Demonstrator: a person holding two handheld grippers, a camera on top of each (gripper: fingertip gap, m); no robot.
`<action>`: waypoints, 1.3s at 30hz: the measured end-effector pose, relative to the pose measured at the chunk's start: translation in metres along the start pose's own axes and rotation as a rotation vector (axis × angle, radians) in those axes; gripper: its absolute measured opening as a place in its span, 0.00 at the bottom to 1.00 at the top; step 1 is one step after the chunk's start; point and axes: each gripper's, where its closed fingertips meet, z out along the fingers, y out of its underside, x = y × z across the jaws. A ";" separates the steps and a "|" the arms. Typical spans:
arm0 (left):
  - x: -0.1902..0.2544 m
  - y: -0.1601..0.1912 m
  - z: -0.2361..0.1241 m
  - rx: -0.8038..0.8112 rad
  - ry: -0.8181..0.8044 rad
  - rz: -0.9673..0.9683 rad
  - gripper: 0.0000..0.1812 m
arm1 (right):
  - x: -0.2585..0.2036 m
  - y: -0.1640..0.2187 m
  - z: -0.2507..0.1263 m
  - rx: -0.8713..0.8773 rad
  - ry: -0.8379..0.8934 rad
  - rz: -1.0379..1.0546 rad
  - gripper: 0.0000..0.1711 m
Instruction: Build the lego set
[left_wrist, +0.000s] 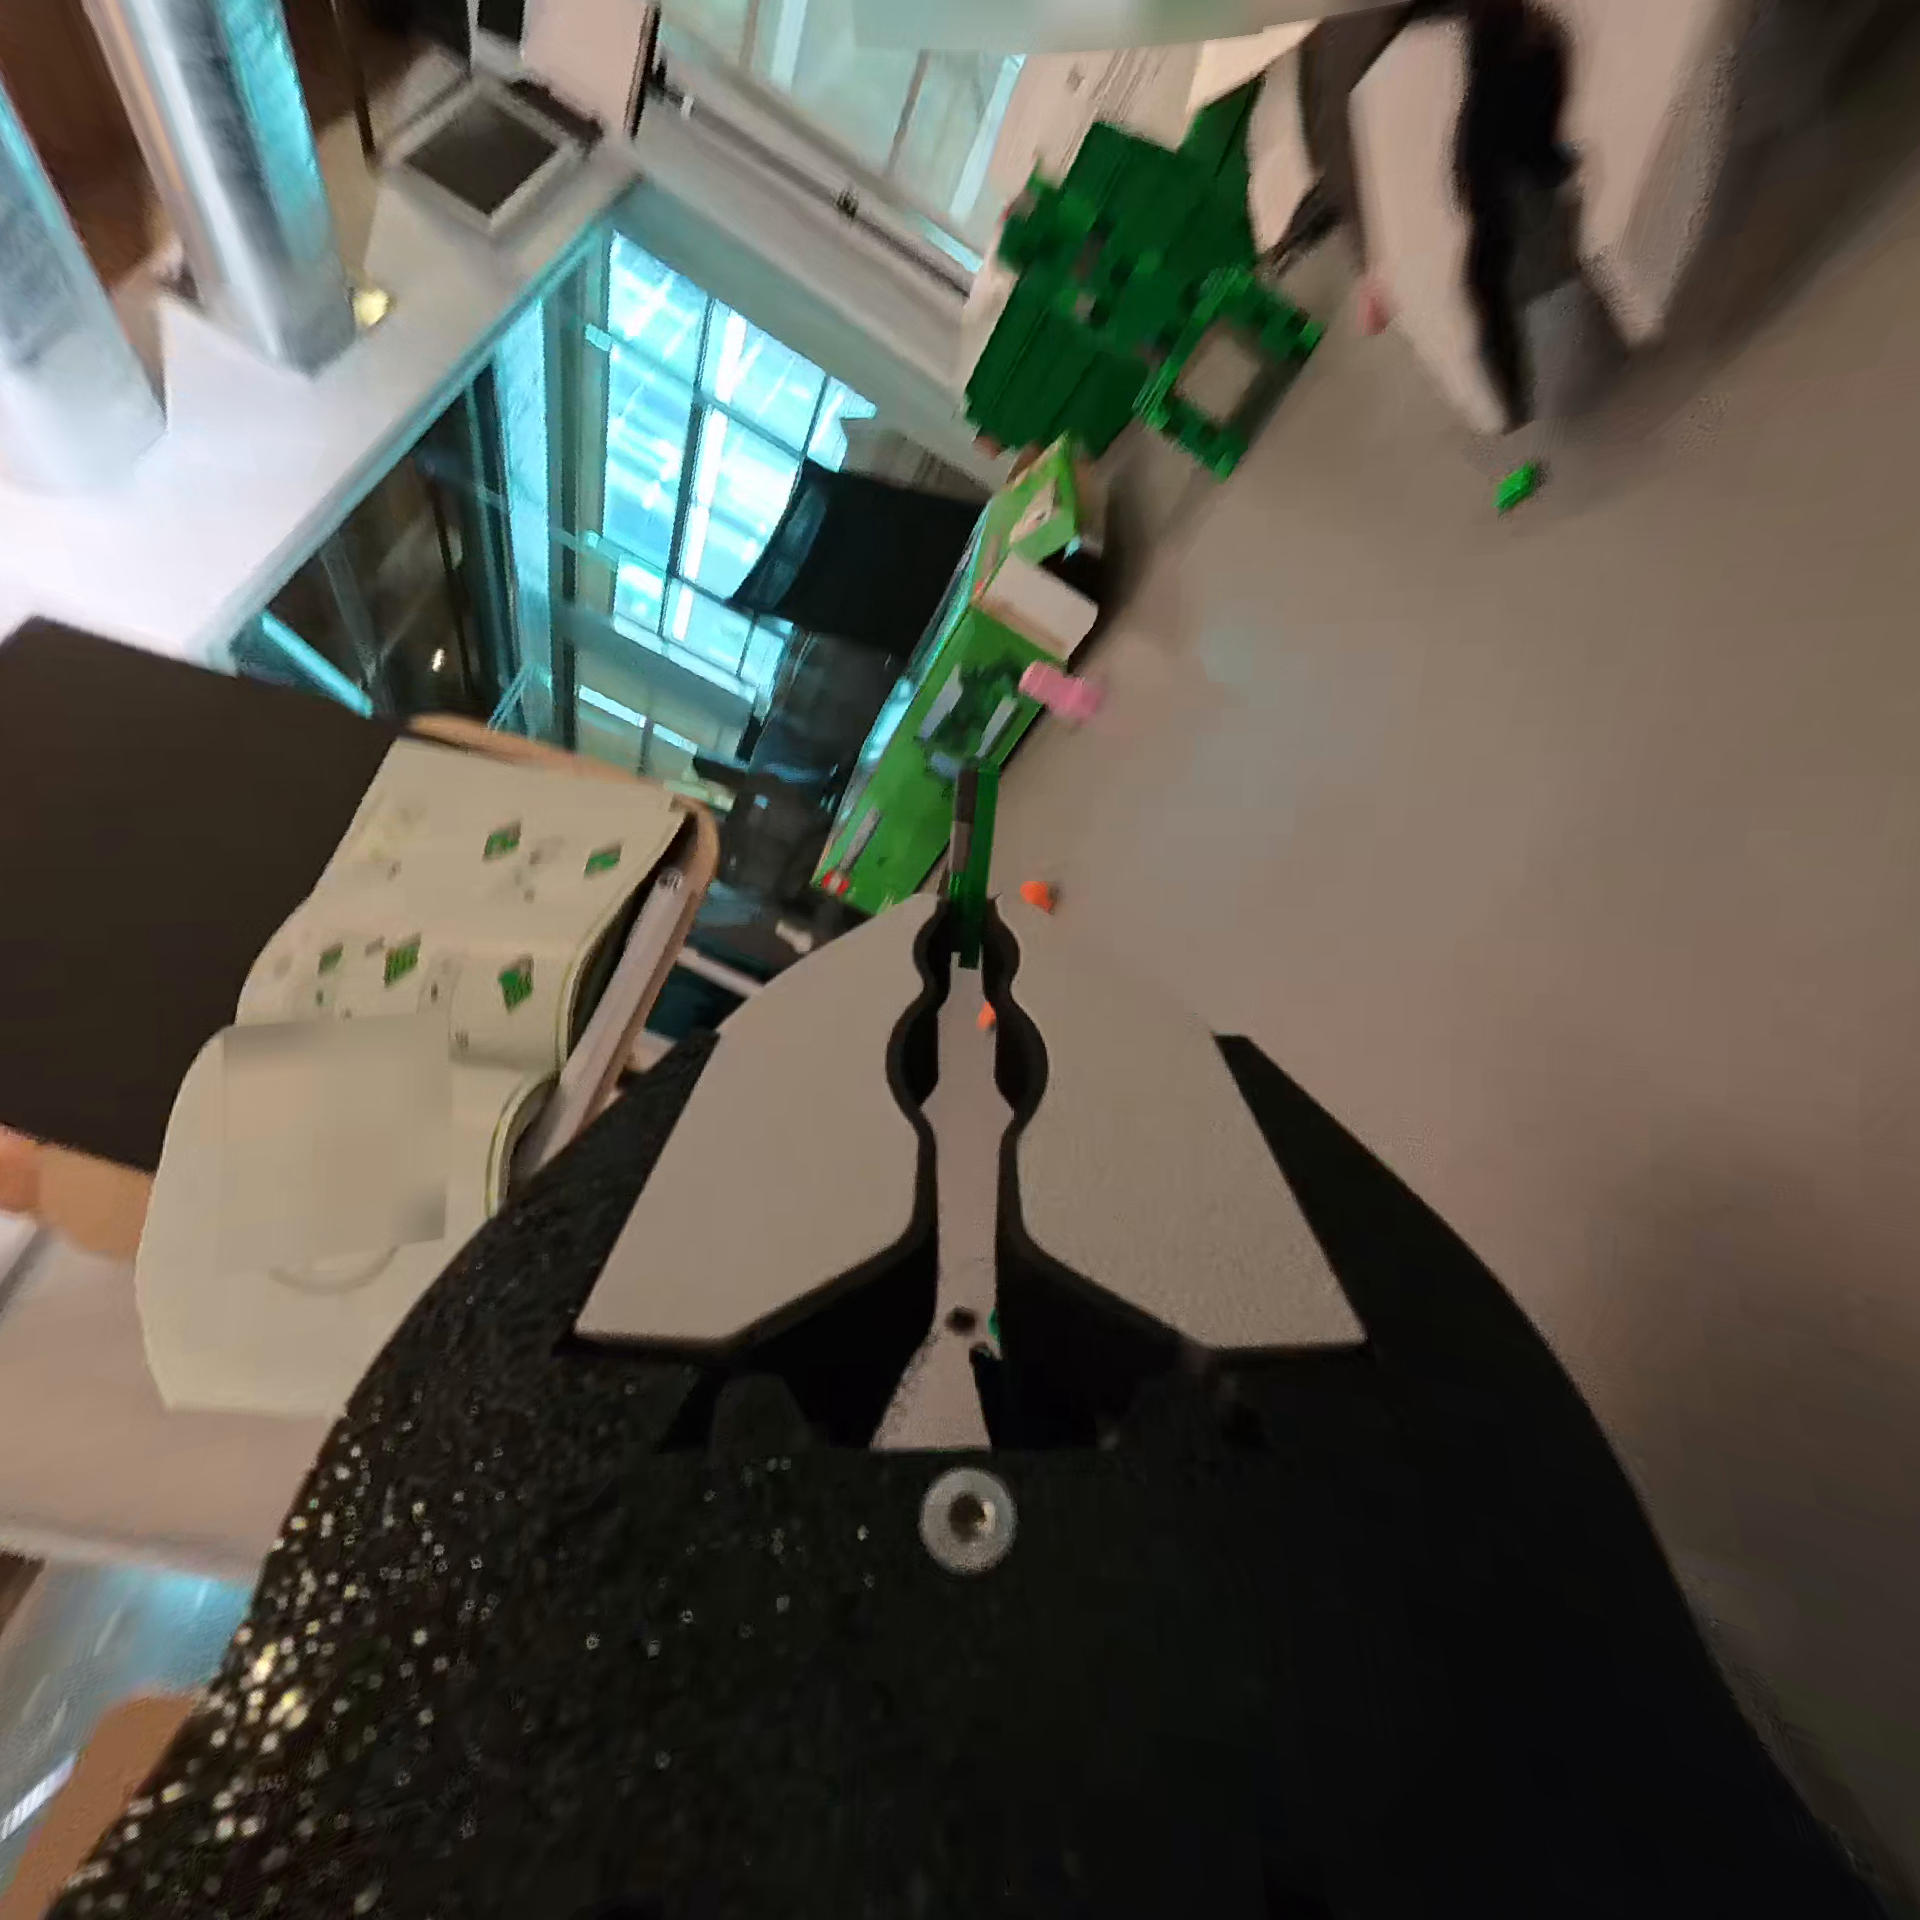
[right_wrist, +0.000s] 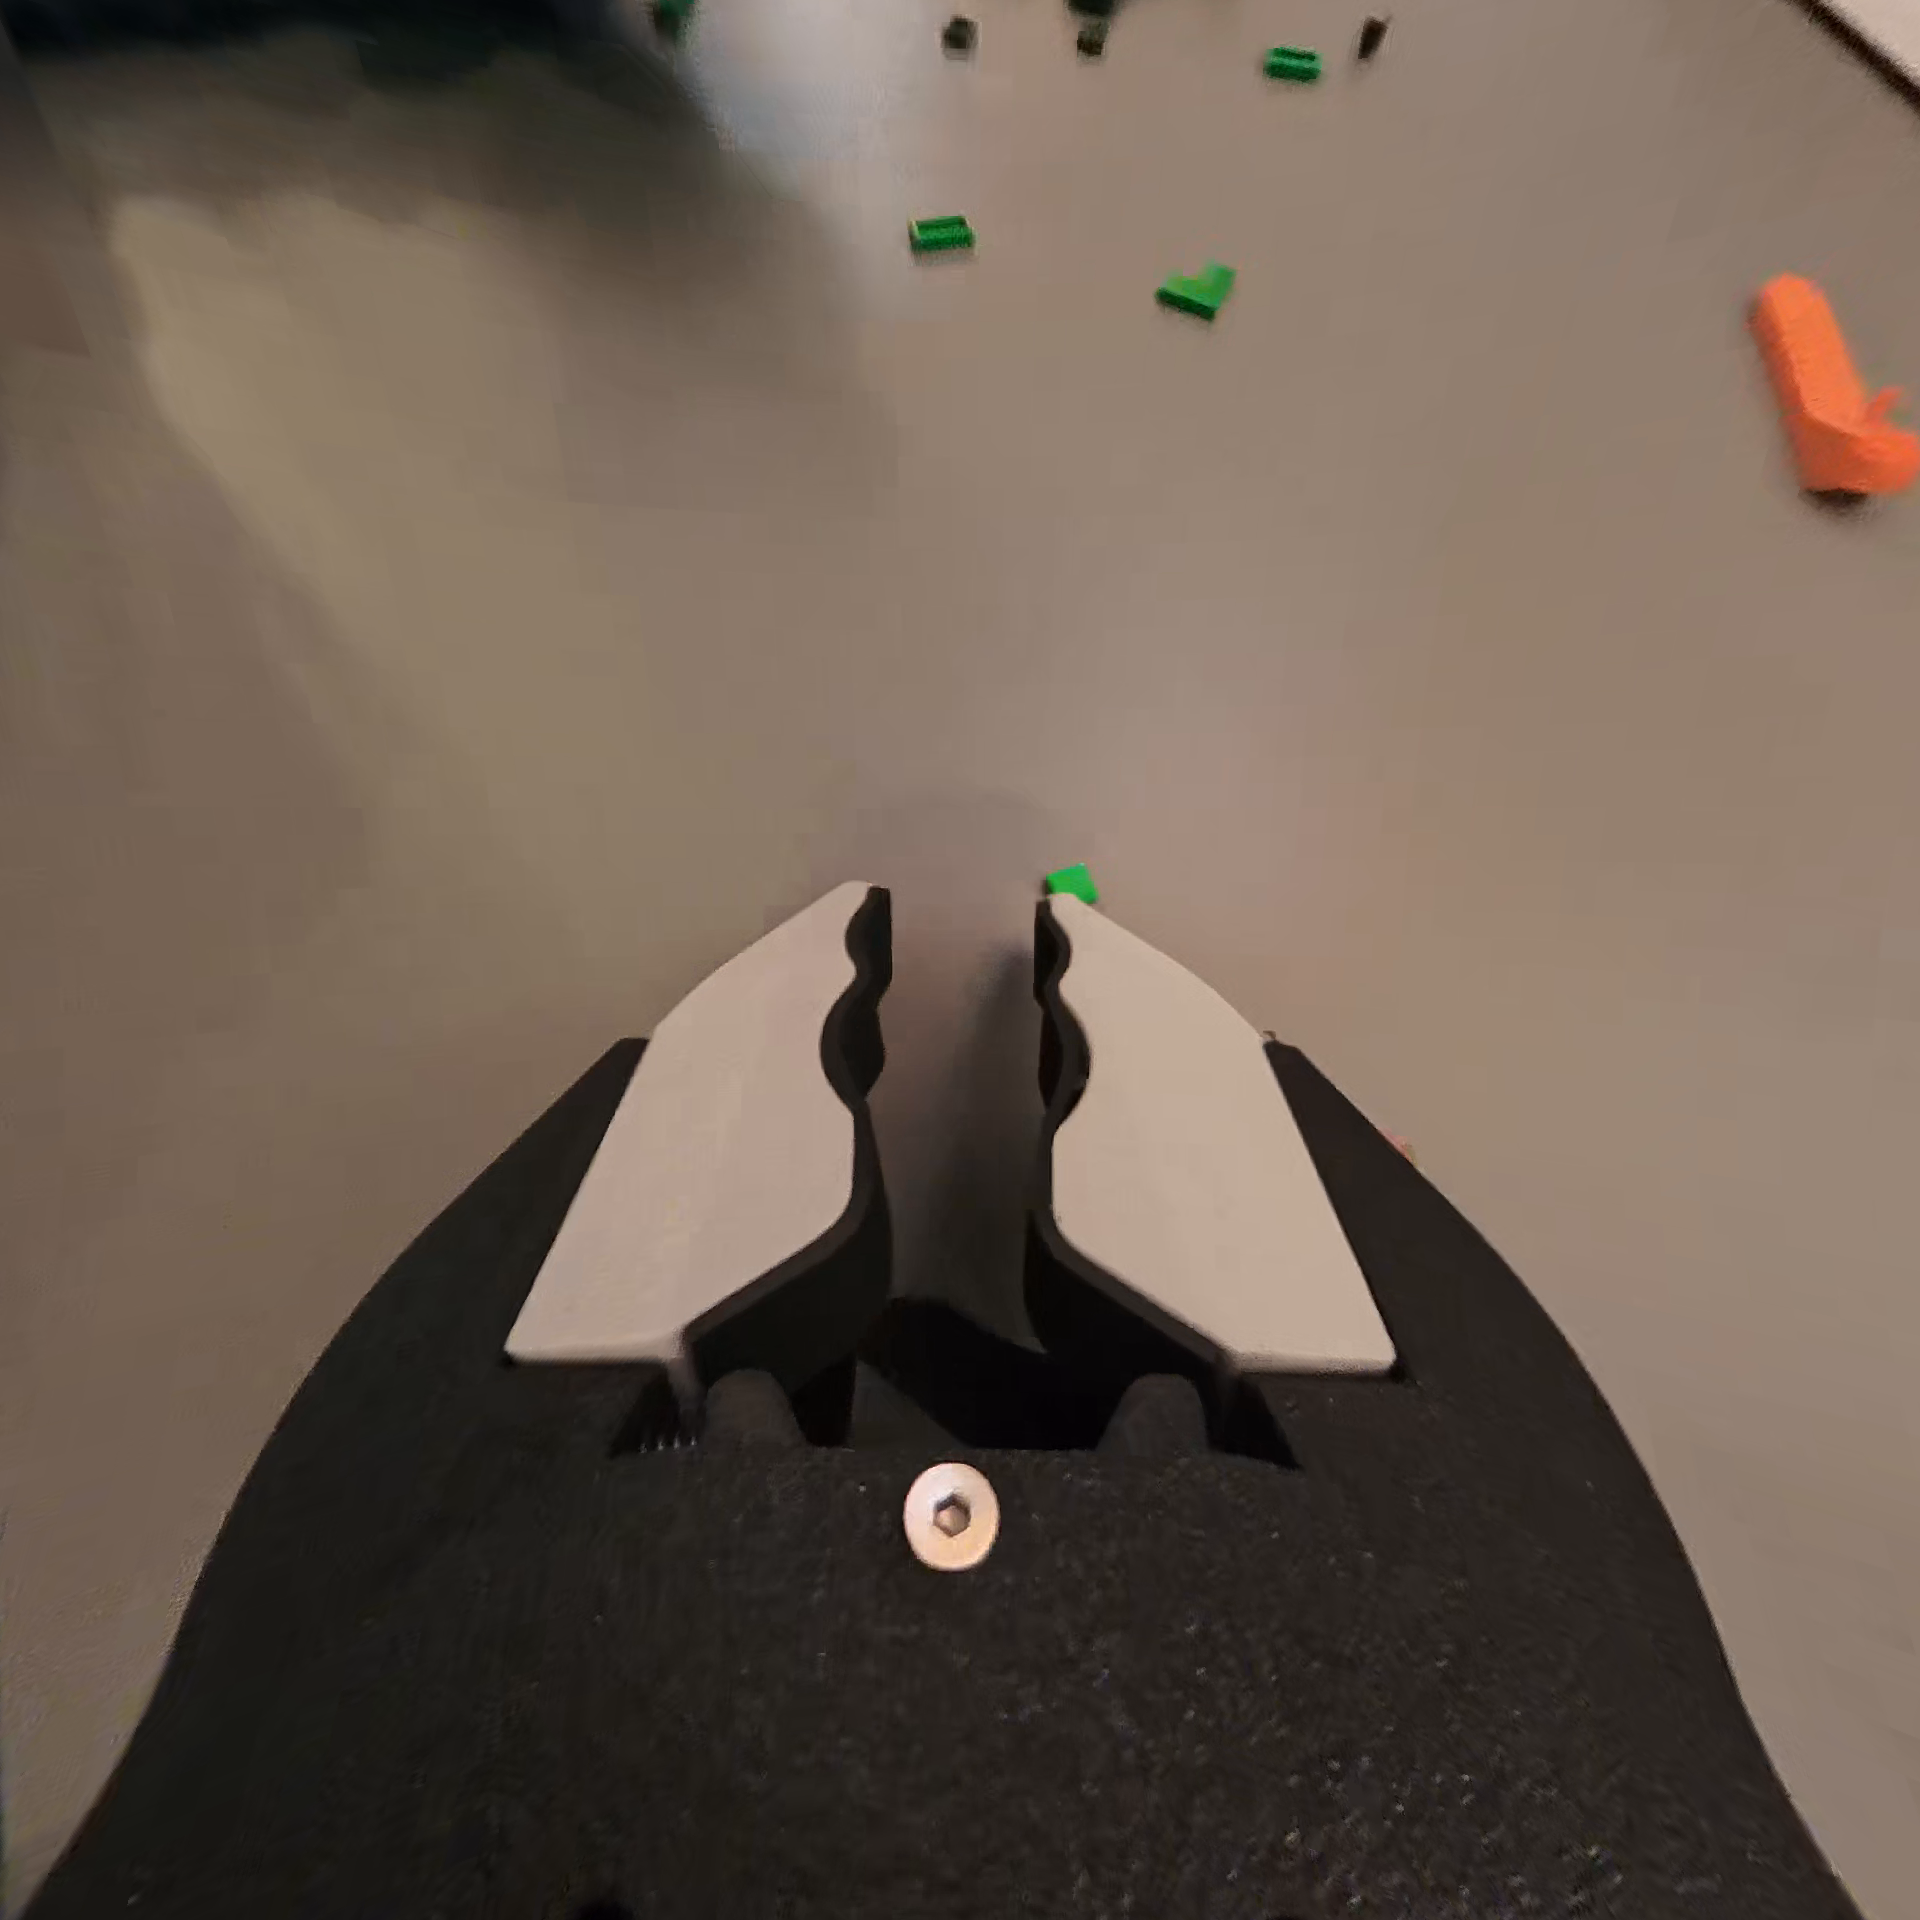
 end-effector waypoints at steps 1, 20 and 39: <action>0.008 -0.010 0.001 0.029 0.023 0.028 0.02 | 0.003 -0.001 -0.001 0.013 -0.044 0.020 0.15; 0.074 -0.055 0.007 0.194 0.214 0.264 0.02 | 0.016 0.004 0.011 -0.149 -0.292 -0.168 0.08; 0.079 -0.037 0.015 0.255 0.240 0.481 0.02 | 0.033 -0.012 0.005 -0.164 -0.211 -0.111 0.12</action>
